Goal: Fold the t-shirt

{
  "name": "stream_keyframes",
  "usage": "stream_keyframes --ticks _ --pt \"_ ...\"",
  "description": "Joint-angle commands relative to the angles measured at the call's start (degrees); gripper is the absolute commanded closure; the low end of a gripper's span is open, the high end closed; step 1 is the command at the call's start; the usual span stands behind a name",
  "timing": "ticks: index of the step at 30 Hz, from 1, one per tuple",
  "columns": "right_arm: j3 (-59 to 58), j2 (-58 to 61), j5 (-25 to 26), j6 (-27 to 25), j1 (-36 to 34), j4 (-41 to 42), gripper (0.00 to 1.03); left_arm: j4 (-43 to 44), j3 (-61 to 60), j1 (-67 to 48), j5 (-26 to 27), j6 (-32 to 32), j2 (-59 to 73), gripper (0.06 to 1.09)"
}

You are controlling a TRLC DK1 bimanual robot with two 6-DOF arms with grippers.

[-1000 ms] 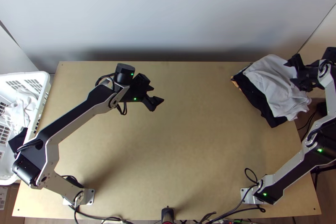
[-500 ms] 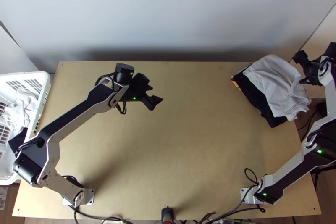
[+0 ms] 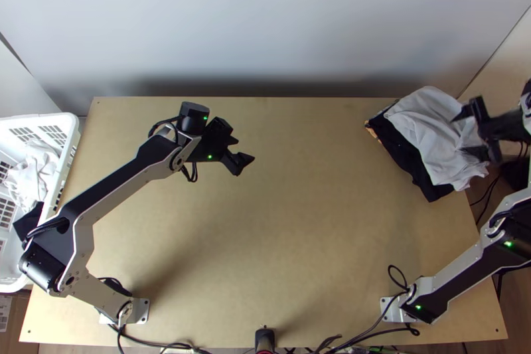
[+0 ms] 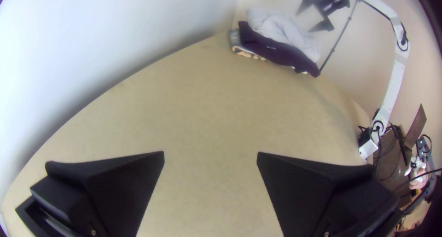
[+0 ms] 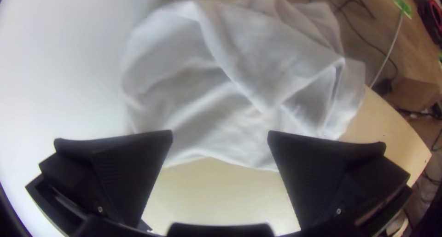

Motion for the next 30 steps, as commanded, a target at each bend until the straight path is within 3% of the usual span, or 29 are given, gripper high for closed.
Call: stream_keyframes --ticks 1,6,13,15,19,25,27,29,30 --pt "-5.4 0.5 -3.8 1.3 -3.7 -5.2 0.07 0.3 -0.3 0.2 -0.1 0.0 -0.3 0.10" --pt "-7.6 2.0 -4.0 1.4 -4.2 -2.5 0.07 0.3 -0.2 0.4 -0.1 0.4 -0.3 0.10" --pt "-6.7 3.6 -1.5 -3.0 -3.3 17.9 0.07 0.3 0.5 0.0 -0.1 0.4 -0.3 0.10" --pt "-6.7 3.7 2.2 -5.5 -2.8 23.6 0.07 0.3 0.6 -0.2 -0.1 0.4 -0.3 0.10" --pt "-6.8 2.8 4.6 -8.6 -2.8 34.3 0.07 0.0 0.6 -0.2 -0.1 0.3 -0.6 0.10" --pt "-1.7 2.6 8.4 -13.2 -2.2 39.4 0.07 -0.2 0.6 -0.2 -0.1 0.2 -0.7 0.10" --pt "-2.4 0.9 13.2 -16.8 -1.5 43.0 0.07 -0.1 0.6 -0.2 -0.1 0.0 -0.6 0.10" --pt "-3.1 -1.7 13.2 -16.5 -1.4 45.8 0.07 -0.1 0.6 -0.3 -0.1 -0.1 -0.6 0.10" --pt "-2.4 -2.4 12.3 -13.8 -1.5 45.2 0.07 0.0 0.6 -0.3 -0.1 -0.2 -0.5 0.10"
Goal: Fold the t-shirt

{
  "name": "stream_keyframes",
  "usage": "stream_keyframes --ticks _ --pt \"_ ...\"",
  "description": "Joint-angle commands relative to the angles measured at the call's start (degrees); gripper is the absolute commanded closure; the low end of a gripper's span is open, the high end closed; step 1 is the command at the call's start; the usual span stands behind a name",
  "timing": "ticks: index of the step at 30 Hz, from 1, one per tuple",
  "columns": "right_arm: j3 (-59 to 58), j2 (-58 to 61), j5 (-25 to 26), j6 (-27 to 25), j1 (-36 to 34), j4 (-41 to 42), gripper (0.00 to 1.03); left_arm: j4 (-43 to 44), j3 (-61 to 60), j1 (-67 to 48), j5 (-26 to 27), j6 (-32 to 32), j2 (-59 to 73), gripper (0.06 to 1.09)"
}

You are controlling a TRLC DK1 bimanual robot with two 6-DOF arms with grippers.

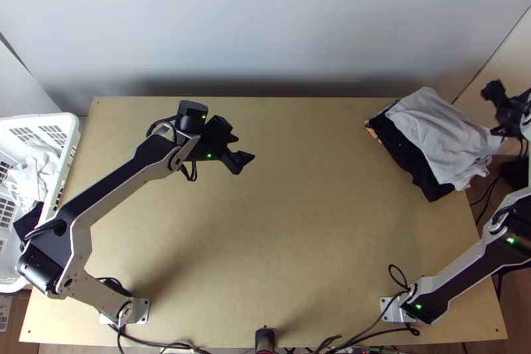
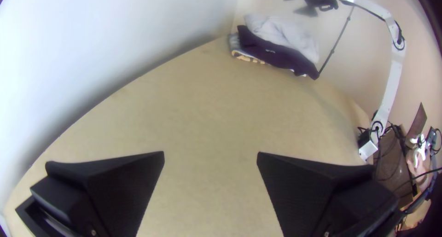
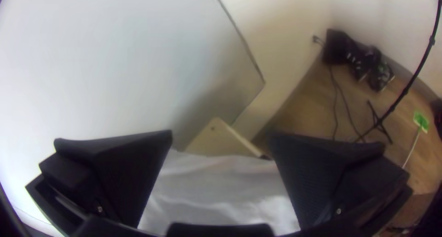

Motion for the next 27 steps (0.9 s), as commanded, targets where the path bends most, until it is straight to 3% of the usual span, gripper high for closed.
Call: stream_keyframes --ticks 1,3,5,9,12,15,20,27 --pt "3.0 -3.8 -0.4 2.7 0.6 3.3 0.07 0.1 0.0 -0.1 0.1 -0.4 0.2 0.10" --pt "7.6 -1.2 -9.0 7.7 1.1 -7.0 0.07 0.1 0.0 -0.1 0.1 -0.5 0.6 0.10" --pt "8.1 0.2 -10.8 7.7 3.8 -12.5 0.07 0.4 0.2 -0.2 0.1 -0.7 1.1 0.10" --pt "6.2 1.7 -15.0 6.9 8.0 -15.8 0.07 0.6 0.9 -0.5 0.1 -1.0 3.9 0.10" --pt "5.6 2.0 -14.9 2.6 12.8 -15.8 0.07 0.8 1.2 -0.5 0.1 -1.1 4.4 0.10" --pt "5.8 2.8 -9.8 0.3 16.9 -15.8 0.07 0.8 1.4 -0.4 0.0 -1.0 4.2 0.10" --pt "4.0 6.9 -7.5 1.7 17.5 -19.2 0.07 0.8 1.2 0.1 0.0 -0.9 3.4 0.10" --pt "-4.1 11.4 -7.5 3.6 16.9 -17.1 0.07 0.7 0.4 1.8 0.1 -0.4 2.8 0.10"
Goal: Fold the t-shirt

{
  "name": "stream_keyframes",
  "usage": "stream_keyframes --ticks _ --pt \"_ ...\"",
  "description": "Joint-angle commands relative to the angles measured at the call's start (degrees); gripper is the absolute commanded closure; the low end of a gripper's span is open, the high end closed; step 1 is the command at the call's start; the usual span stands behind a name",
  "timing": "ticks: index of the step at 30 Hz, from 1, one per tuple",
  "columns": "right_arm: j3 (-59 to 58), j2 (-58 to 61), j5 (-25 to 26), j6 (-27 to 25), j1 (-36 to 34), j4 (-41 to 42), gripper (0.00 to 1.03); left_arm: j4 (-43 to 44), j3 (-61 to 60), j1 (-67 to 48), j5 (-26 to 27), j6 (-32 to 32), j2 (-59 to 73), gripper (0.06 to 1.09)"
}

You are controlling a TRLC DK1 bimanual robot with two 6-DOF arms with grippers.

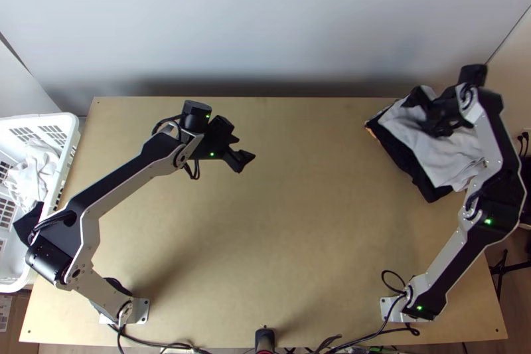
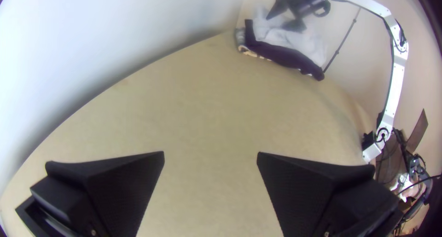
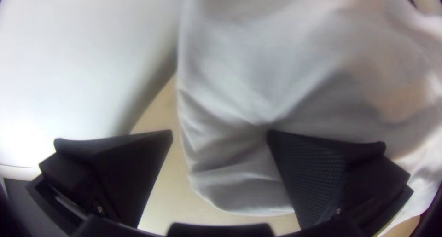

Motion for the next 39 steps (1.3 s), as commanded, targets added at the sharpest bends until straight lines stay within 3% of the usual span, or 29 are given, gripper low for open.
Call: stream_keyframes --ticks 1,8,19,23,25,27,33,39 --pt "-5.8 4.8 0.9 0.5 0.5 1.0 0.07 0.0 -0.5 1.2 0.1 0.5 -0.4 0.10" --pt "-6.8 7.7 1.2 0.0 0.2 2.8 0.07 0.0 -0.7 1.2 0.0 0.9 -0.3 0.10" --pt "0.4 -10.6 2.3 -0.4 3.0 0.2 0.07 0.1 -1.5 1.5 0.1 1.1 -0.8 0.10" --pt "1.3 -11.9 13.2 -8.3 4.0 1.2 0.07 0.3 -2.1 1.2 0.1 1.0 -0.9 0.10" --pt "-2.1 -12.0 21.8 -14.9 4.6 7.5 0.07 0.3 -2.4 1.2 0.1 1.0 -1.4 0.10" --pt "-5.3 -12.3 25.0 -18.6 4.4 12.6 0.07 0.3 -2.7 1.4 0.1 1.1 -2.2 0.10" --pt "-13.7 -11.5 37.1 -22.6 4.4 18.4 0.07 0.2 -4.1 2.9 0.1 1.3 -3.6 0.10" --pt "-16.3 -6.2 38.9 -24.0 3.8 25.2 0.07 0.2 -5.7 3.3 0.1 1.9 -4.3 0.10"
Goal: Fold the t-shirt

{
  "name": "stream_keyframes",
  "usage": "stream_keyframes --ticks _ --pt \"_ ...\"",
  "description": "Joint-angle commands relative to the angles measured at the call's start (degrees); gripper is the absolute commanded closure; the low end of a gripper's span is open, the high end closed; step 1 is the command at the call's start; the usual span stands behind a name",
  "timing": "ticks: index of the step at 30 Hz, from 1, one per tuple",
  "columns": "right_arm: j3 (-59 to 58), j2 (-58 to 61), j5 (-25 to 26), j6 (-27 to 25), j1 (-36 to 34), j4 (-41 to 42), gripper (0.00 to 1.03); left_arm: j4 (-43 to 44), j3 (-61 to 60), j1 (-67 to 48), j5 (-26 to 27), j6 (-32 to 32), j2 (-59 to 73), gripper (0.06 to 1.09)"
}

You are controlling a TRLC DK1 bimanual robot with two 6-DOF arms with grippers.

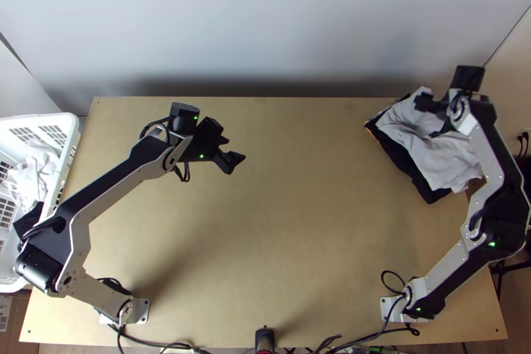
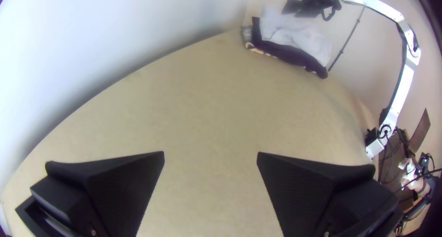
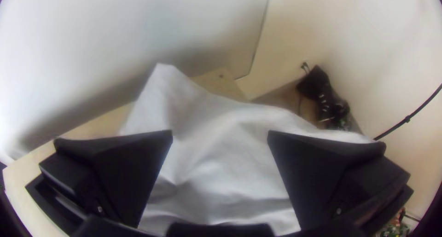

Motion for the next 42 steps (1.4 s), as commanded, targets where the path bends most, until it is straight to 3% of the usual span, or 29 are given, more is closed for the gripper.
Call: stream_keyframes --ticks 1,11,17,24,35,42 --pt "-3.7 5.1 5.0 -3.5 -0.2 8.1 0.07 0.0 -1.6 0.6 -0.1 0.5 -1.0 0.10" --pt "-2.9 15.6 3.7 -0.6 -1.6 9.0 0.07 -0.9 -2.7 2.5 -0.1 2.3 -2.9 0.10" --pt "-0.3 7.3 2.9 -0.7 -0.9 7.3 0.07 -0.8 -3.7 3.2 0.0 2.6 -3.2 0.10" --pt "6.4 -3.3 2.1 1.9 -1.2 -6.6 0.07 0.5 -3.7 2.2 0.4 1.8 -2.7 0.10" --pt "-18.3 -13.5 2.2 6.2 -5.5 -8.8 0.07 0.9 -3.8 2.6 0.6 1.7 -2.8 0.10" --pt "-28.4 -10.1 1.9 6.6 -6.4 1.1 0.07 0.9 -3.6 2.4 0.6 1.6 -2.9 0.10"
